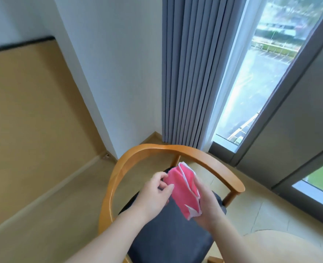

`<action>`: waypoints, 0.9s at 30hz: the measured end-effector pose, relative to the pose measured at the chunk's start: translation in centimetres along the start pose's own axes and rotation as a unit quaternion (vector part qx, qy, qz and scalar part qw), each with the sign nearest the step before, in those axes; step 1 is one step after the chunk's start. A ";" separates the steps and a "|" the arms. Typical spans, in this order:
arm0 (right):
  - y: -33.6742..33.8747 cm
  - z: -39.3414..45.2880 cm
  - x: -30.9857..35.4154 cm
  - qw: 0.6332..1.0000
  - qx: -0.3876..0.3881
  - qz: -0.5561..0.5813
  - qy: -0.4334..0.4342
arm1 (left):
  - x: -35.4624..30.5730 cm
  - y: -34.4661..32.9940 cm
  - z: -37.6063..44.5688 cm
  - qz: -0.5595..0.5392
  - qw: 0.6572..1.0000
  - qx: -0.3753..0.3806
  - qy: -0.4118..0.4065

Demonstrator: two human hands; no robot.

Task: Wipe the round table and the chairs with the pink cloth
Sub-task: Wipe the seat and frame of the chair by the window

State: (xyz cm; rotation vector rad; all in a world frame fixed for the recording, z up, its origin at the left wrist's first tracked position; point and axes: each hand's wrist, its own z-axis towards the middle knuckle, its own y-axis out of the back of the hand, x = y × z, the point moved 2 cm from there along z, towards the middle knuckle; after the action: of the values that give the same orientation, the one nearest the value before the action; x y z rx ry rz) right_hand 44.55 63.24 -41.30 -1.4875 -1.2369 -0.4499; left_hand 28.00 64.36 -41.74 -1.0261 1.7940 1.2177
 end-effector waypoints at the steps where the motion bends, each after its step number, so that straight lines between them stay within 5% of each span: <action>1: -1.5 -0.7 1.5 0.999 0.022 -0.021 0.023 | -1.5 1.0 -1.0 -0.017 1.000 -0.014 -0.003; 10: -12.3 -5.6 3.7 0.968 0.080 -0.218 0.092 | -6.5 6.8 -10.3 -0.175 0.977 -0.119 0.007; 15: -15.5 -7.5 3.1 0.965 0.089 -0.223 0.100 | -5.1 9.2 -14.2 -0.209 0.968 -0.138 0.008; 23: -22.3 -9.1 -0.3 0.931 -0.028 -0.350 0.099 | -1.8 13.5 -20.7 -0.236 0.970 -0.045 -0.019; 27: -23.4 -9.7 -1.5 0.958 -0.094 -0.263 0.055 | 0.5 16.2 -22.8 -0.257 0.953 -0.159 0.025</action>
State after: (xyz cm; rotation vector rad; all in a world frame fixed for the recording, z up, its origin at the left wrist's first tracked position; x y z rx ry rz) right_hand 27.00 50.73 -27.85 -1.2529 -1.5318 -1.0154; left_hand 10.27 46.49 -29.57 -1.5993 1.2614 1.1674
